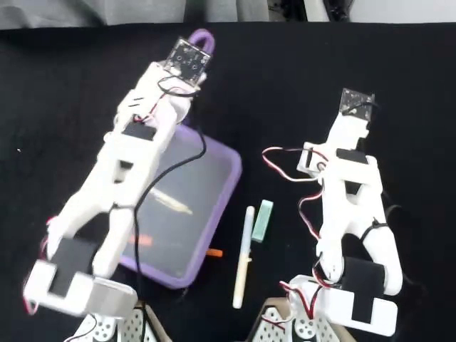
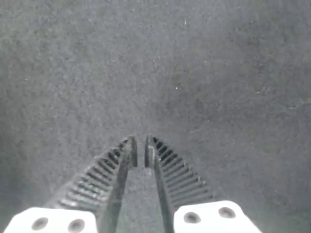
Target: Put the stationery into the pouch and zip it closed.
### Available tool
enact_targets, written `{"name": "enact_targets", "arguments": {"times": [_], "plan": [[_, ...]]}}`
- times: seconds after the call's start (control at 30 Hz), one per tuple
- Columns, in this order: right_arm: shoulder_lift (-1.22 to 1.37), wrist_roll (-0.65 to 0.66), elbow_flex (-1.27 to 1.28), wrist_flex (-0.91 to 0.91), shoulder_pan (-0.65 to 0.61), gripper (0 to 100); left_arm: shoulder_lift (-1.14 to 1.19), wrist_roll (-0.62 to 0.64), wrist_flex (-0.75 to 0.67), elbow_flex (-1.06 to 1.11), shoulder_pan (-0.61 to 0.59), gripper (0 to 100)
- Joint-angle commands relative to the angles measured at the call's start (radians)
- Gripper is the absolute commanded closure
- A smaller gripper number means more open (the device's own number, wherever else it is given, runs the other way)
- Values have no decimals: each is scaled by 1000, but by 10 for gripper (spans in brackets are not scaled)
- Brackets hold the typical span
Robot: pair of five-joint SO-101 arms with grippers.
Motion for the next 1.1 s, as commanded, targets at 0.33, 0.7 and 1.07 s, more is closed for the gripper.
{"name": "enact_targets", "arguments": {"times": [0.33, 0.7, 1.07], "plan": [[-13, 81, -68, -12, -54, 938, -624, -8, -14, 64, 1, 971], [-349, 178, -110, 138, -55, 824, -786, -8, -14, 64, 1, 971], [-816, 431, 168, 95, -296, 825, -945, 132, -9, 50, 44, 971]]}}
